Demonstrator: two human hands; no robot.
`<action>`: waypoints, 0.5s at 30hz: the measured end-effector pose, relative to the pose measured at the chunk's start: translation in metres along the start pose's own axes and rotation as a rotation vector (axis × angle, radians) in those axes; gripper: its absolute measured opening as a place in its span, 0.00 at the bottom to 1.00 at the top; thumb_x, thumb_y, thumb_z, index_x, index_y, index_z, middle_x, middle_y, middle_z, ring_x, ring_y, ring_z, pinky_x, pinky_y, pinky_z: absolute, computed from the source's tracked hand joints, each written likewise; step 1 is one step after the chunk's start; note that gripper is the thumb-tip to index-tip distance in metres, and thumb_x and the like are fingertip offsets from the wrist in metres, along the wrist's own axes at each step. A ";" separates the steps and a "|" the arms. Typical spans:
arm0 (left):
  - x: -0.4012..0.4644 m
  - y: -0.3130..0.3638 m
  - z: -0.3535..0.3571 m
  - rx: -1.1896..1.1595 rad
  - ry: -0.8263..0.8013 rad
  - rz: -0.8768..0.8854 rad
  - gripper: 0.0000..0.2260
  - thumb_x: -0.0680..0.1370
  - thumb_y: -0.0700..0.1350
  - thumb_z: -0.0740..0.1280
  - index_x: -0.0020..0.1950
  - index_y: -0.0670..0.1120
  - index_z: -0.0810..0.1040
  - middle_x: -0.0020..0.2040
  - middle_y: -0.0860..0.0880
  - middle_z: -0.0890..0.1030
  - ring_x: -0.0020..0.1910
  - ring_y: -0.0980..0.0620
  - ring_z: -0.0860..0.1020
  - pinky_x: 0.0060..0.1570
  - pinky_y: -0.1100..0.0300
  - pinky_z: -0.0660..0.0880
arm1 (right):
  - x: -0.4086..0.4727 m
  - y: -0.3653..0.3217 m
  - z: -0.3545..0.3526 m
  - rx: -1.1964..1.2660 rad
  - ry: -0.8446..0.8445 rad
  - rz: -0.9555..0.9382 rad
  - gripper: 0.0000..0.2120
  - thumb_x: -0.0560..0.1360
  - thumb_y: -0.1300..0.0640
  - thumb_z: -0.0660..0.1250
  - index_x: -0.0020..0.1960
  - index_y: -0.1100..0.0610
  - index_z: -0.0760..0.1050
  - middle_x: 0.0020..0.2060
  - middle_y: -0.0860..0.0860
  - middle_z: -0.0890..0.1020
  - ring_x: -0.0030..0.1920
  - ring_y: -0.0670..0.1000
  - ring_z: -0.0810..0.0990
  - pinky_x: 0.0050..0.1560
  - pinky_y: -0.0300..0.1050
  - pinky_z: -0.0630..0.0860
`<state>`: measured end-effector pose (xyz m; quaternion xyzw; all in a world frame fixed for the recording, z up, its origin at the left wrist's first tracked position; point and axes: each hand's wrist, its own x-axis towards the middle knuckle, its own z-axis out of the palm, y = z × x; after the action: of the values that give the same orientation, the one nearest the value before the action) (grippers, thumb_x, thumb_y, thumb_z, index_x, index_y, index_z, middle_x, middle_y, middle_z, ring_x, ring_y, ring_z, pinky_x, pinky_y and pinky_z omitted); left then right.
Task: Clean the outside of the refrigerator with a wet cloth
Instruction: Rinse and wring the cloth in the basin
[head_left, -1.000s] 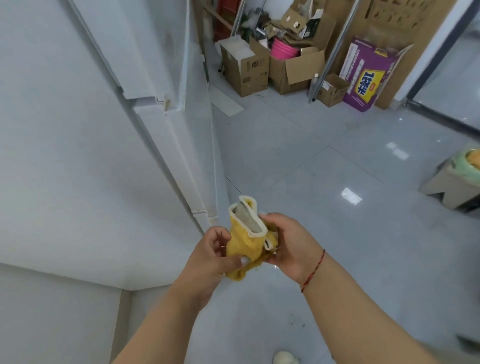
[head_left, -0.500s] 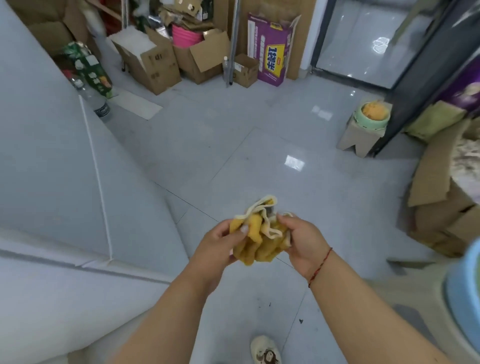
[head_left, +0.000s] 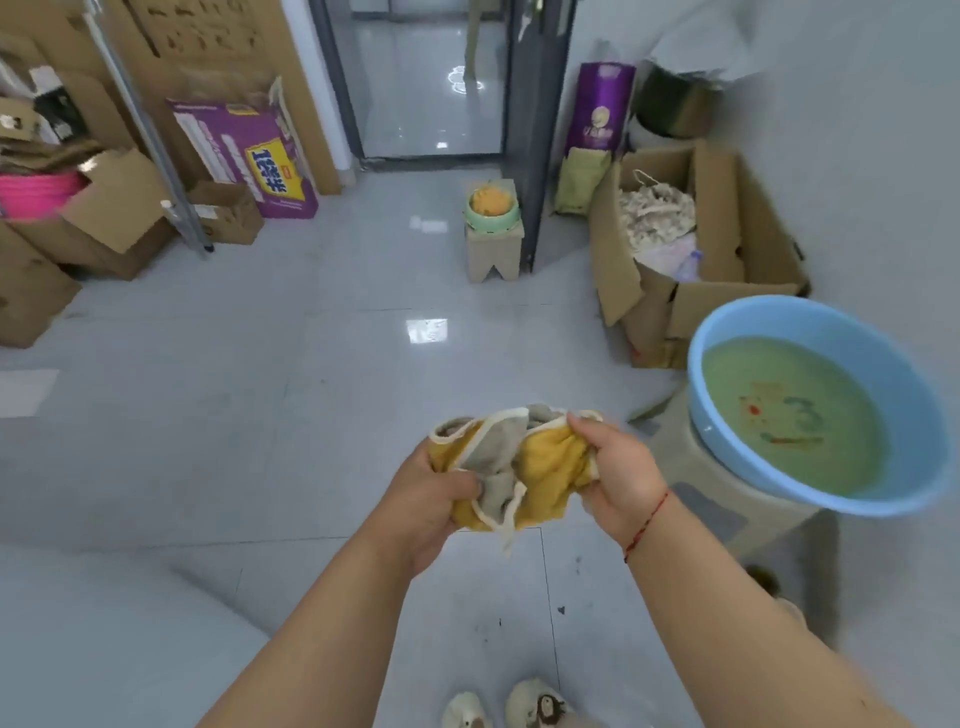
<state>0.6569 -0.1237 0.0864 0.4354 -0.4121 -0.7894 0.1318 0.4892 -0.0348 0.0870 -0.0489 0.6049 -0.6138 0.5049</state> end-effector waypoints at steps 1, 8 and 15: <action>0.005 0.003 0.004 0.009 -0.018 -0.024 0.26 0.72 0.25 0.60 0.64 0.47 0.75 0.58 0.40 0.81 0.52 0.41 0.83 0.43 0.50 0.80 | -0.001 -0.004 -0.010 0.019 0.042 0.006 0.15 0.79 0.57 0.61 0.58 0.67 0.76 0.52 0.63 0.82 0.54 0.63 0.80 0.56 0.56 0.77; 0.056 0.016 0.072 0.157 -0.058 -0.108 0.24 0.75 0.25 0.55 0.67 0.42 0.73 0.51 0.39 0.83 0.45 0.43 0.83 0.47 0.50 0.80 | -0.006 -0.043 -0.129 0.134 0.497 -0.150 0.05 0.77 0.56 0.64 0.49 0.55 0.77 0.46 0.56 0.81 0.48 0.55 0.80 0.55 0.56 0.75; 0.138 0.017 0.185 0.381 -0.088 -0.010 0.18 0.78 0.35 0.67 0.64 0.52 0.74 0.52 0.41 0.77 0.44 0.48 0.80 0.36 0.59 0.77 | 0.014 -0.070 -0.268 -0.190 0.868 -0.182 0.14 0.77 0.50 0.65 0.58 0.58 0.74 0.48 0.54 0.77 0.48 0.54 0.75 0.48 0.47 0.72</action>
<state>0.4264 -0.1134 0.0718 0.4195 -0.5575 -0.7160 0.0250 0.2630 0.1246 0.0640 0.1139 0.8077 -0.5609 0.1419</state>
